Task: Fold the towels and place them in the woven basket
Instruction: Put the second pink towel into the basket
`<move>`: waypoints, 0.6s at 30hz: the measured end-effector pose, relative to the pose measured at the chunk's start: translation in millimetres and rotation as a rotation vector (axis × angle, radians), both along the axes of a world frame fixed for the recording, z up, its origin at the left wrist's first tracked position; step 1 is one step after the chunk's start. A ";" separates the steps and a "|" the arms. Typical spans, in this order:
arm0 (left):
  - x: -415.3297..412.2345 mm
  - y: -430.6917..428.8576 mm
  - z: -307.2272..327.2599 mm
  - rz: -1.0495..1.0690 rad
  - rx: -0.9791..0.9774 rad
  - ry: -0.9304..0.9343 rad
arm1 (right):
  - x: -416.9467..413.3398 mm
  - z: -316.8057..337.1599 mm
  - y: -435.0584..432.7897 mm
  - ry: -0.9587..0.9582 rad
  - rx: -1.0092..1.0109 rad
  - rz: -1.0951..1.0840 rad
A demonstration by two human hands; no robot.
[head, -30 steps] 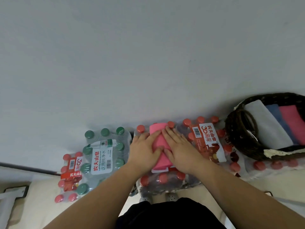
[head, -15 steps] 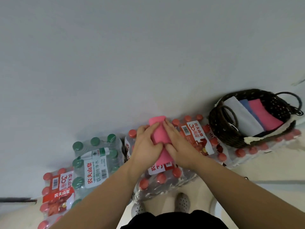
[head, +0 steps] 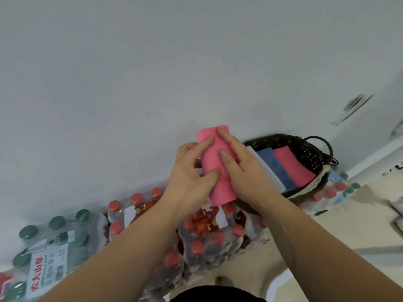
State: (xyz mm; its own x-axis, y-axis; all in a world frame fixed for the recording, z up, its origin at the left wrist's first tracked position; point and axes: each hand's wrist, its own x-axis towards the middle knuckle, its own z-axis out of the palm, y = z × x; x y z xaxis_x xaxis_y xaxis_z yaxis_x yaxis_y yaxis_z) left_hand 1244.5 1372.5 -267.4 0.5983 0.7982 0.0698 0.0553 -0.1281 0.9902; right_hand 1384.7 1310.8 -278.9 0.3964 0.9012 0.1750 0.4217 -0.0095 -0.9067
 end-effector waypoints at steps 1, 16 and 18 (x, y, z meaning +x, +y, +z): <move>17.2 -5.2 0.4 -0.009 0.029 0.022 | 19.3 -0.1 -6.9 -0.028 0.007 -0.019; 183.5 -55.1 -48.3 -0.238 0.642 1.155 | 213.9 -70.0 -41.0 -0.288 -0.381 0.067; 191.6 -53.7 -56.2 -0.256 0.645 1.257 | 214.8 -76.9 -37.6 -0.357 -0.439 0.083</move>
